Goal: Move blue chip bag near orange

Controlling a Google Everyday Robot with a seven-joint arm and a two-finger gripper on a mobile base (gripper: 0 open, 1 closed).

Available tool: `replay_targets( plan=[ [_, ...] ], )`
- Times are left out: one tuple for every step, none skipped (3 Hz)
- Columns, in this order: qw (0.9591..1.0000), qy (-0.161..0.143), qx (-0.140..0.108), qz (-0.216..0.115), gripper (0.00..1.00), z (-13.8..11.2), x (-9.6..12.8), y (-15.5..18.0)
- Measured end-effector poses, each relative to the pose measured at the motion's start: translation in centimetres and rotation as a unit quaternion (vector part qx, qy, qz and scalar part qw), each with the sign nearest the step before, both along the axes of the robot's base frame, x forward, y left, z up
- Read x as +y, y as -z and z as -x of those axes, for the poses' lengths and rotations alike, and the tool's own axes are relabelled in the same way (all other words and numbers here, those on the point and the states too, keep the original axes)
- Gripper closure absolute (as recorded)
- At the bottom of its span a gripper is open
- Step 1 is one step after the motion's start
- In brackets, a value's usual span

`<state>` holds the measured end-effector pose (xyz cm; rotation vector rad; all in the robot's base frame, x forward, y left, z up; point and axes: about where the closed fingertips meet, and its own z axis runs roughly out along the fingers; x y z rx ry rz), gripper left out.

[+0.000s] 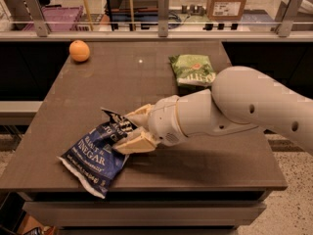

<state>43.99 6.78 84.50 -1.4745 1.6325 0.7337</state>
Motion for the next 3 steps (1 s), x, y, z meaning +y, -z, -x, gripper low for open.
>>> replay_targets(
  plan=[
    [1.0, -0.002, -0.001, 0.001, 0.92, 0.11, 0.17, -0.09],
    [1.0, -0.003, -0.002, 0.001, 1.0, 0.2, 0.32, -0.16],
    [1.0, -0.003, -0.002, 0.001, 1.0, 0.21, 0.32, -0.17]
  ],
)
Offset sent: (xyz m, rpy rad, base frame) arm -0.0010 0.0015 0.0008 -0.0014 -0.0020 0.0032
